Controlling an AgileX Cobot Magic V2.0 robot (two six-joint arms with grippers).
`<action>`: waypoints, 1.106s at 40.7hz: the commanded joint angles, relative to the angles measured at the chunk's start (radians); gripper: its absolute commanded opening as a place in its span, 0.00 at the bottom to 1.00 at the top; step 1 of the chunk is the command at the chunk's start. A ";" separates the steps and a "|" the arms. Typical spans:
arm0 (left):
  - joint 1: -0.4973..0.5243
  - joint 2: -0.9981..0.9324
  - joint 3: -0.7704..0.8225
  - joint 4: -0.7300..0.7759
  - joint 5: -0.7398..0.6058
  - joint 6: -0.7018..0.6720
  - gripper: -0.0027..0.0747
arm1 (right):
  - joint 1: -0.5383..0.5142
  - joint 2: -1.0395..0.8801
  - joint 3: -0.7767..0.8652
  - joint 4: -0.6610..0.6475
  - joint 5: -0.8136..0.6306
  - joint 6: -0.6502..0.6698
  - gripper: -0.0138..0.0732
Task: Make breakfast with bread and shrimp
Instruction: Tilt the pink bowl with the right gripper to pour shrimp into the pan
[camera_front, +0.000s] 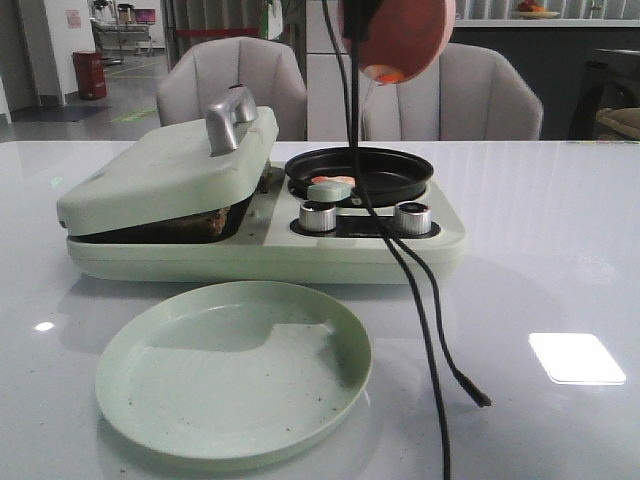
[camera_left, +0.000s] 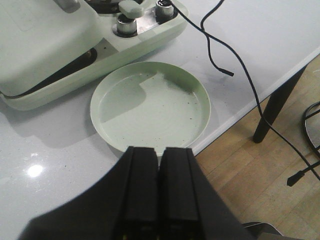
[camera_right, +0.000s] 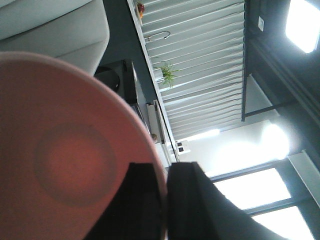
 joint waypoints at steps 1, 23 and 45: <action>-0.003 0.007 -0.028 -0.020 -0.069 -0.004 0.16 | -0.003 -0.098 -0.059 -0.105 0.046 -0.027 0.39; -0.003 0.007 -0.028 -0.020 -0.069 -0.004 0.16 | -0.003 -0.058 -0.030 -0.105 0.080 0.068 0.39; -0.003 0.007 -0.028 -0.020 -0.069 -0.004 0.16 | -0.004 -0.095 -0.035 -0.105 0.082 0.068 0.39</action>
